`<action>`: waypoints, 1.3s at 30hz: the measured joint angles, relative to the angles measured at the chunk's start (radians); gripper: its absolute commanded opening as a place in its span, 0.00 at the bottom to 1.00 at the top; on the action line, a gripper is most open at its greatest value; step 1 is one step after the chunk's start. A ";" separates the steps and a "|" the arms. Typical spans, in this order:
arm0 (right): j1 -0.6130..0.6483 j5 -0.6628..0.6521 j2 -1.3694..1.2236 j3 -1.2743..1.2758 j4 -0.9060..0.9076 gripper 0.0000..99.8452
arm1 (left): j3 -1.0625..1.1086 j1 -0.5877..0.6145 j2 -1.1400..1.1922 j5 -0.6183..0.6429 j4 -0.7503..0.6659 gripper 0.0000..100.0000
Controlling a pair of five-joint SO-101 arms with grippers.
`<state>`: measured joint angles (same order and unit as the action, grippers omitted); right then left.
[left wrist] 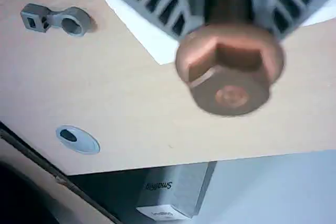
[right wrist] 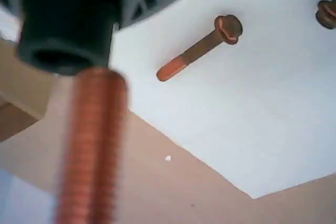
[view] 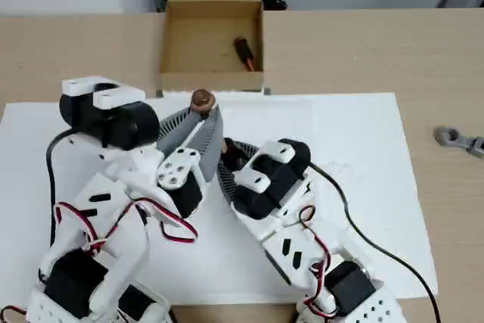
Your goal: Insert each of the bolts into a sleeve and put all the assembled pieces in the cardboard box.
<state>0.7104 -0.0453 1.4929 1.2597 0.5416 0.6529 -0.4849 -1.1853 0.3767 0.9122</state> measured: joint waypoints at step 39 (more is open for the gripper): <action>0.003 -0.025 0.000 0.000 0.000 0.00 | -0.087 0.037 0.083 0.040 0.012 0.01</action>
<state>0.7135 -0.0698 1.4929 1.2597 0.5416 0.5654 -0.4480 -1.1024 0.4166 0.9244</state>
